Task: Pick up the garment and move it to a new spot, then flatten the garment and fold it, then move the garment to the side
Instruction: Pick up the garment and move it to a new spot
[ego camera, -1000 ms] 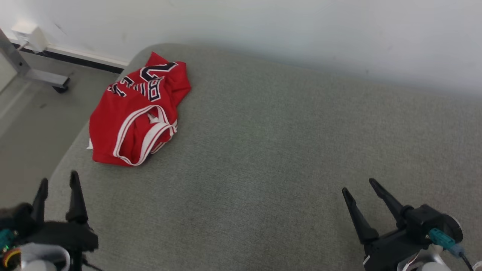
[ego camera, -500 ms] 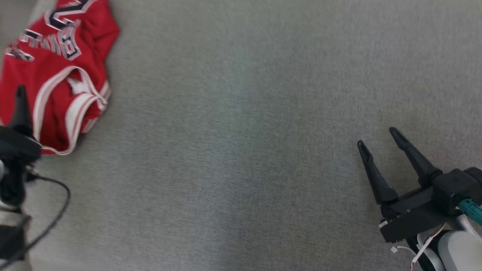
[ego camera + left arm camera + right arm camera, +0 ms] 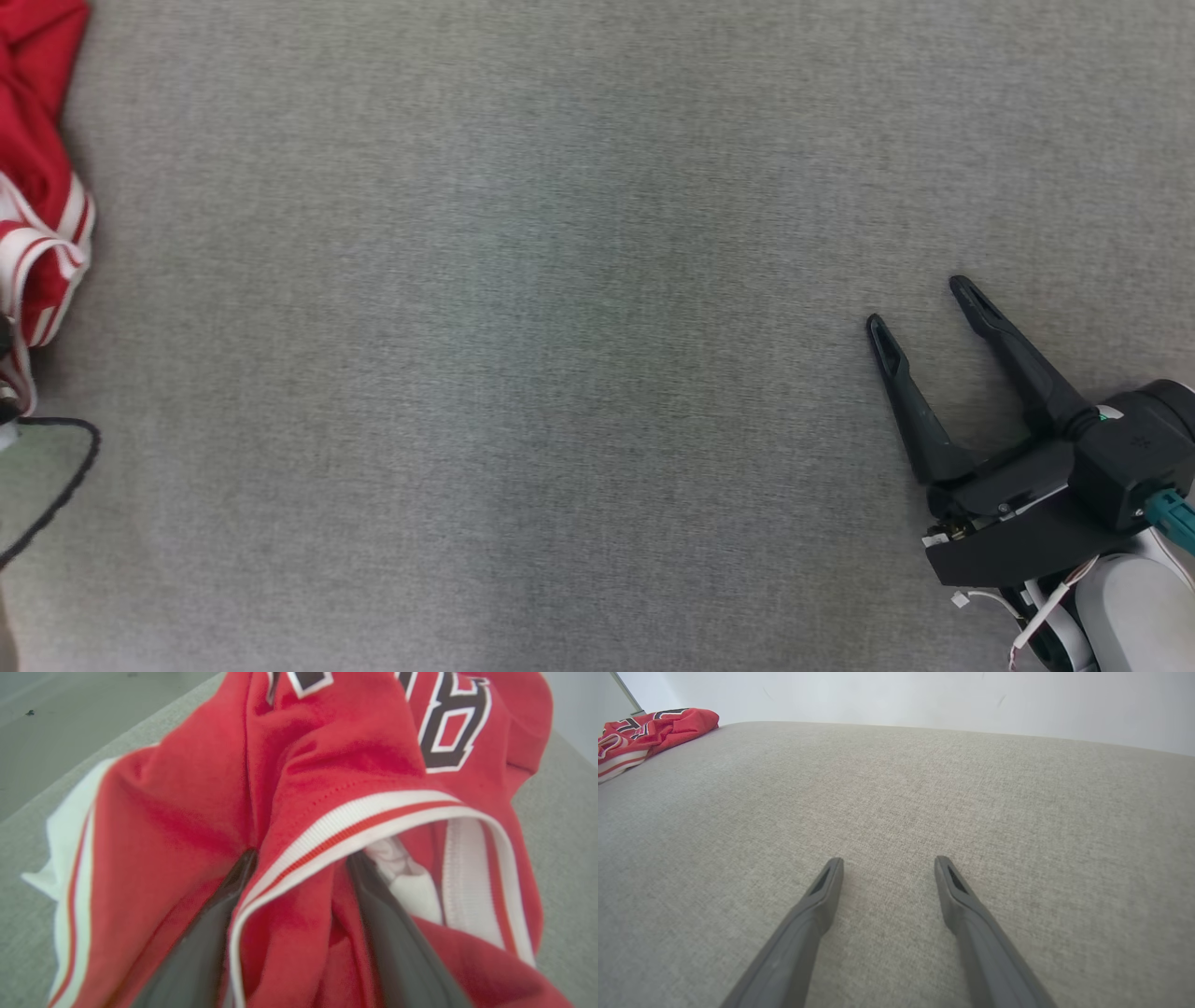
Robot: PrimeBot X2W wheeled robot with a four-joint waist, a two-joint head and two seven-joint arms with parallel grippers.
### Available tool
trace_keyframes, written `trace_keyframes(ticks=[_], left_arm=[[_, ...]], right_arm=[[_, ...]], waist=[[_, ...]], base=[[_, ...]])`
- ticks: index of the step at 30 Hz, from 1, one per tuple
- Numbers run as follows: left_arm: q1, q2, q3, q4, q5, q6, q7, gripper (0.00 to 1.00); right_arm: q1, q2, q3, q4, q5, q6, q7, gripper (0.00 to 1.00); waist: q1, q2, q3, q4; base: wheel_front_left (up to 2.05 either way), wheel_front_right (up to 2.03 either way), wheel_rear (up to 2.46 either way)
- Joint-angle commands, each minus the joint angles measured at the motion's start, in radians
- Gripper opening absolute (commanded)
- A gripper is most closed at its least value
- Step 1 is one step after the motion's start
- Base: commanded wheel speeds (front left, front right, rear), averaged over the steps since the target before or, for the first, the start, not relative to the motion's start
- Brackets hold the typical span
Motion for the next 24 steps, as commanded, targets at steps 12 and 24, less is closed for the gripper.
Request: trace_keyframes(ticks=[12, 24], left_arm=[[0.065, -0.003, -0.018, -0.048, -0.029, -0.03, 0.064, 0.0], [0.03, 0.063, -0.044, -0.246, 0.026, -0.094, -0.045, 0.0]], right_arm=[[0.011, 0.014, 0.024, 0.069, 0.018, -0.003, -0.022, 1.0], [-0.016, 0.072, 0.07, 0.184, 0.054, -0.003, -0.099, 1.0]], waist=[[0.0001, 0.0002, -0.072, -0.026], [0.0001, 0.0002, -0.275, -0.05]], base=[[0.0, 0.0, 0.0], [0.0, 0.0, 0.0]])
